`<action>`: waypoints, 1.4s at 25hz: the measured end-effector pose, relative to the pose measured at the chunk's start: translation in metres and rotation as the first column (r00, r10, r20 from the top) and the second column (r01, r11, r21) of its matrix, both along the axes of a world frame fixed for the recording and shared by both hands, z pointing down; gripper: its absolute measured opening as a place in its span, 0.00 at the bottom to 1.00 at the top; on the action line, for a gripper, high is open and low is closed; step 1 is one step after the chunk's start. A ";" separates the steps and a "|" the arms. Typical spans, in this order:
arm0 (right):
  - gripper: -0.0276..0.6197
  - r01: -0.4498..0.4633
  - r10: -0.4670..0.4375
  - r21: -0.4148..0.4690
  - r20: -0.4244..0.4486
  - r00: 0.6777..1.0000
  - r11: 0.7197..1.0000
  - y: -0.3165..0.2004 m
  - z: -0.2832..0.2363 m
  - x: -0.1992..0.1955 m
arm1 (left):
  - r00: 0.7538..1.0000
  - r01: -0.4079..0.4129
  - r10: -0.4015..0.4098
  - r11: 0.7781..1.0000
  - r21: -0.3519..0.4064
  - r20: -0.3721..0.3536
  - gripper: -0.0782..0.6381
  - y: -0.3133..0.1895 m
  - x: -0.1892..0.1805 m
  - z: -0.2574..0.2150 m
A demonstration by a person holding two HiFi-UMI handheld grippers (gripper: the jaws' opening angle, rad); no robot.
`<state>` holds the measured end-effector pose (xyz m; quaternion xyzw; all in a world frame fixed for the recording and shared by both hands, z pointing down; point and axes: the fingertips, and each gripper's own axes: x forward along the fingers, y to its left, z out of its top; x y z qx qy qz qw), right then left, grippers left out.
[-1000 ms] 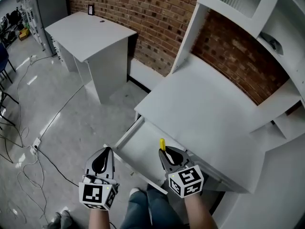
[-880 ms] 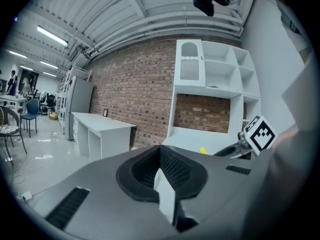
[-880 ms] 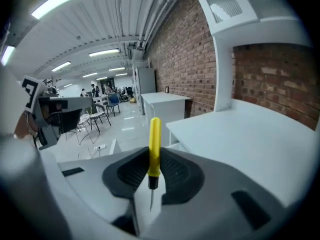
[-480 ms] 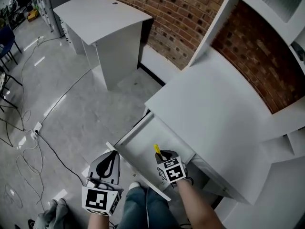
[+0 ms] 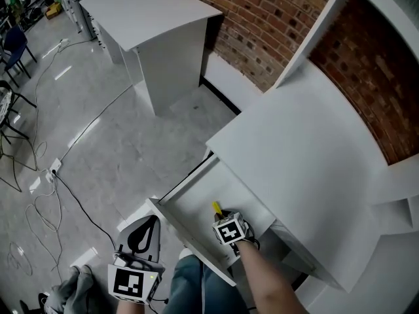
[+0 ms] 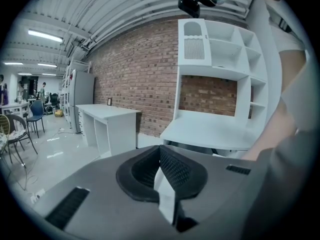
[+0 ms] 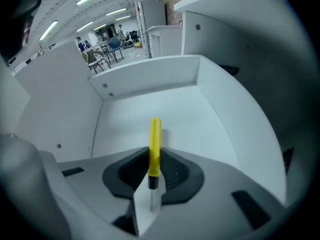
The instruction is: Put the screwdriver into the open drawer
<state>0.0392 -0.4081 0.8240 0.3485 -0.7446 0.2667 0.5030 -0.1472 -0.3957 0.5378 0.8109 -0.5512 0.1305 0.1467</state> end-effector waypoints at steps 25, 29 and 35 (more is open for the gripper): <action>0.24 -0.001 -0.008 0.103 0.088 0.996 0.995 -0.009 -0.123 -0.016 | 0.999 0.026 -0.023 0.995 0.092 -0.036 0.13 0.001 -0.017 -0.061; 0.06 -0.019 -0.004 0.168 0.131 0.991 0.986 -0.001 -0.173 -0.019 | 0.998 0.005 0.003 0.991 0.136 -0.058 0.13 0.006 -0.015 -0.077; 0.06 -0.074 0.002 0.330 0.214 0.977 0.941 0.008 -0.264 -0.011 | 0.995 -0.061 0.074 0.981 0.186 -0.062 0.13 0.009 0.002 -0.093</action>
